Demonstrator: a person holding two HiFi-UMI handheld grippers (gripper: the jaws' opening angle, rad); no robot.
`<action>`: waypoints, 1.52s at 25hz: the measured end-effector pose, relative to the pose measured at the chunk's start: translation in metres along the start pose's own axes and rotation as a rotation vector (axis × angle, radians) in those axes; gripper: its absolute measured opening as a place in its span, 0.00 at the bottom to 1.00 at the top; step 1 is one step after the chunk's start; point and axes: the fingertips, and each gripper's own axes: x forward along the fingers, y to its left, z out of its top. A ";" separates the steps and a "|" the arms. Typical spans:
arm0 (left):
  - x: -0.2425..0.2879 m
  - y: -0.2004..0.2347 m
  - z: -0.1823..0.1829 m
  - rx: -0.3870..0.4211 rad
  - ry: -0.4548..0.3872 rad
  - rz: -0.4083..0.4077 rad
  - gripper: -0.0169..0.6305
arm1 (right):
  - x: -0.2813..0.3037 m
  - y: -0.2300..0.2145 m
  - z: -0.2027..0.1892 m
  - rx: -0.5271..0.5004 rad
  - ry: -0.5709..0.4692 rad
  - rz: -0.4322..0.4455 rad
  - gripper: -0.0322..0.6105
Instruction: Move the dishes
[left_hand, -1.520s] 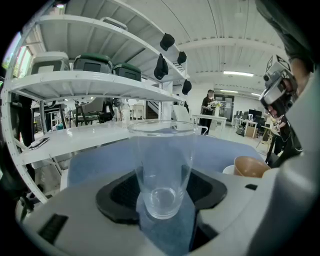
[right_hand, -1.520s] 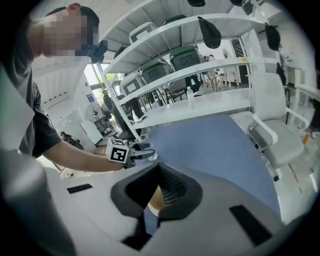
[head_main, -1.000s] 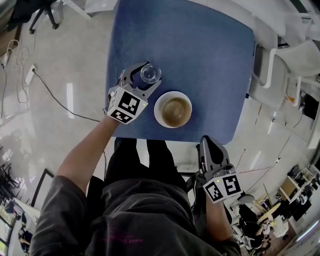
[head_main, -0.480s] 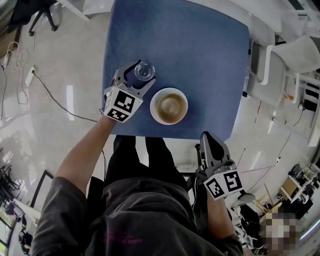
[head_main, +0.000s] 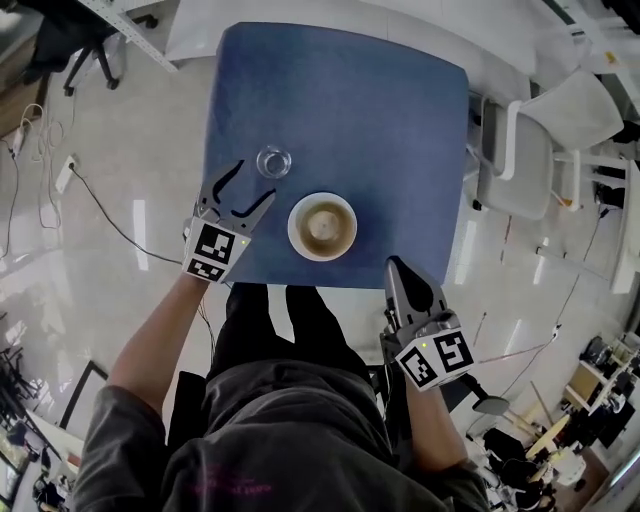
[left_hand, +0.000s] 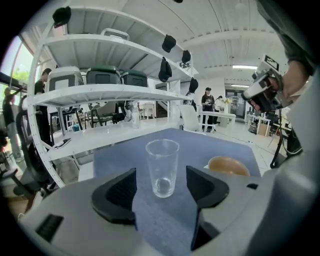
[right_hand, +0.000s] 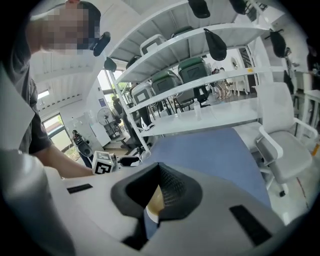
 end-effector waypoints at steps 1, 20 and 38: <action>-0.008 0.000 0.007 -0.003 -0.010 0.010 0.49 | 0.000 0.000 0.007 -0.003 -0.014 0.006 0.05; -0.110 -0.034 0.166 -0.019 -0.241 0.149 0.20 | -0.032 -0.002 0.102 -0.095 -0.208 0.106 0.05; -0.178 -0.036 0.249 -0.030 -0.380 0.183 0.03 | -0.051 0.027 0.175 -0.161 -0.339 0.130 0.05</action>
